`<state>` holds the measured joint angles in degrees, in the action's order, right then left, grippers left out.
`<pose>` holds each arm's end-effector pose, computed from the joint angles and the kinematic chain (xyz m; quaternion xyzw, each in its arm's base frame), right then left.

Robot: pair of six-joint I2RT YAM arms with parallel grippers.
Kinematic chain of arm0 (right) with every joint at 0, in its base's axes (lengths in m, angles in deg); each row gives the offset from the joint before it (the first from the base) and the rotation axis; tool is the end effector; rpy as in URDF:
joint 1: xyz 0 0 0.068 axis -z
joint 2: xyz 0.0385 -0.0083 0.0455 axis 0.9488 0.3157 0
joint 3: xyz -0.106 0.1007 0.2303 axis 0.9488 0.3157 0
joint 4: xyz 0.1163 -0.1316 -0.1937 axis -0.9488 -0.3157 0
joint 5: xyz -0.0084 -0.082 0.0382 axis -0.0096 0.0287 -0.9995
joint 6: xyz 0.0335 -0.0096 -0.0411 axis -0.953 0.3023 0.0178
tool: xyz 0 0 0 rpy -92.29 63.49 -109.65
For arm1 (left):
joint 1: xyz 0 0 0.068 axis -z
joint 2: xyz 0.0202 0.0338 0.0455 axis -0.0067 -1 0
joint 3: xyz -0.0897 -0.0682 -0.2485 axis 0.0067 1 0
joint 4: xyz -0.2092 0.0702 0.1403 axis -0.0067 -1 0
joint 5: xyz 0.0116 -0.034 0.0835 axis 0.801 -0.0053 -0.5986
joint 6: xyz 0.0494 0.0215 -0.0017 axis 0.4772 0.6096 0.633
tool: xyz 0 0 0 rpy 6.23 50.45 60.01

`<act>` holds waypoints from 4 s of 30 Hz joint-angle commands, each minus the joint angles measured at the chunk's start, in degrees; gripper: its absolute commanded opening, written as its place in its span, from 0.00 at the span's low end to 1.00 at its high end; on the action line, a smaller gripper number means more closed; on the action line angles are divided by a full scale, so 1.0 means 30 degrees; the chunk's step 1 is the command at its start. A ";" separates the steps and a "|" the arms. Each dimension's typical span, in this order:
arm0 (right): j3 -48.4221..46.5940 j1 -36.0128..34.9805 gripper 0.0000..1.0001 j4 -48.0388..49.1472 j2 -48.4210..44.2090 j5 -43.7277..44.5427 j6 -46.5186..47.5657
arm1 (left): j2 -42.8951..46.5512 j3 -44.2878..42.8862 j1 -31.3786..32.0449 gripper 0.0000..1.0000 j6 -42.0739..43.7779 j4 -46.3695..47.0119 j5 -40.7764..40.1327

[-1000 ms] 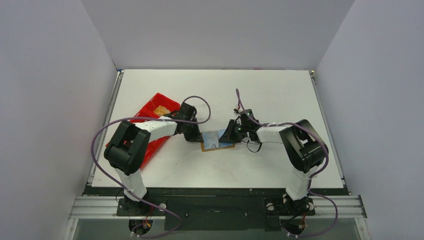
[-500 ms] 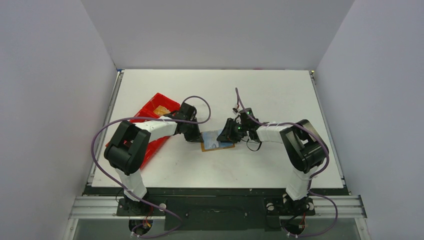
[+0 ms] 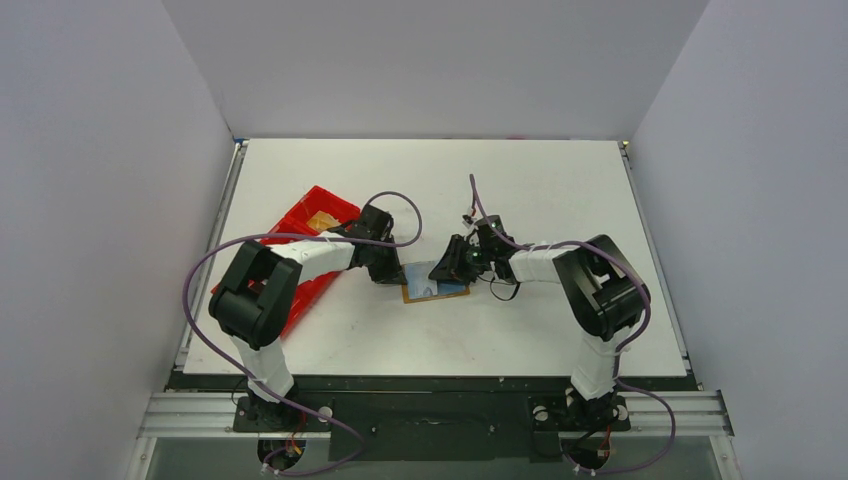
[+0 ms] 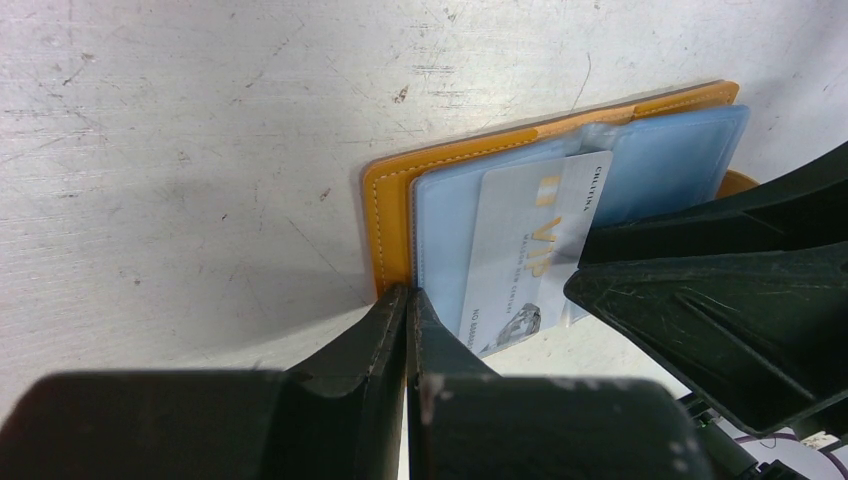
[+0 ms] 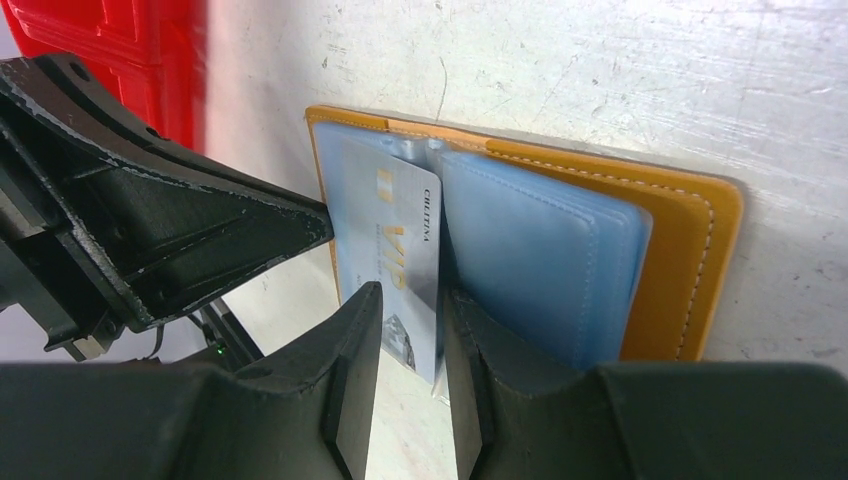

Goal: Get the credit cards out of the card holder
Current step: Remove the credit card from the card holder.

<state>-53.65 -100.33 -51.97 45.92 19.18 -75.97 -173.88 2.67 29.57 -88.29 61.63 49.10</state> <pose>0.3002 0.1878 0.1220 0.0381 0.8909 0.4395 0.1080 0.3012 -0.1816 0.1468 -0.0925 0.9608 -0.2224 0.1373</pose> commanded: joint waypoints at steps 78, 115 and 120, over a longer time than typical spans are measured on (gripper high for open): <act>-0.0916 0.1469 0.00 -0.4838 -0.4183 0.1723 0.2545 | 0.2166 -0.2210 -0.0318 0.29 0.0876 -0.1249 -0.0218; 0.0087 0.1901 0.00 0.4437 -0.6043 -0.3898 -0.6024 | 0.5513 0.2680 -0.2705 0.45 -0.4058 1.0249 1.0968; 0.0260 0.1843 0.00 0.5116 -0.5970 -0.4194 -0.6568 | 0.5277 0.3008 -0.2719 0.43 -0.4925 1.1736 1.1474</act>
<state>-53.23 -94.86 -43.62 28.78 8.55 -93.06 -158.88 11.26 21.88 -100.39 89.37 80.53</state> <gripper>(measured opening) 0.004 0.447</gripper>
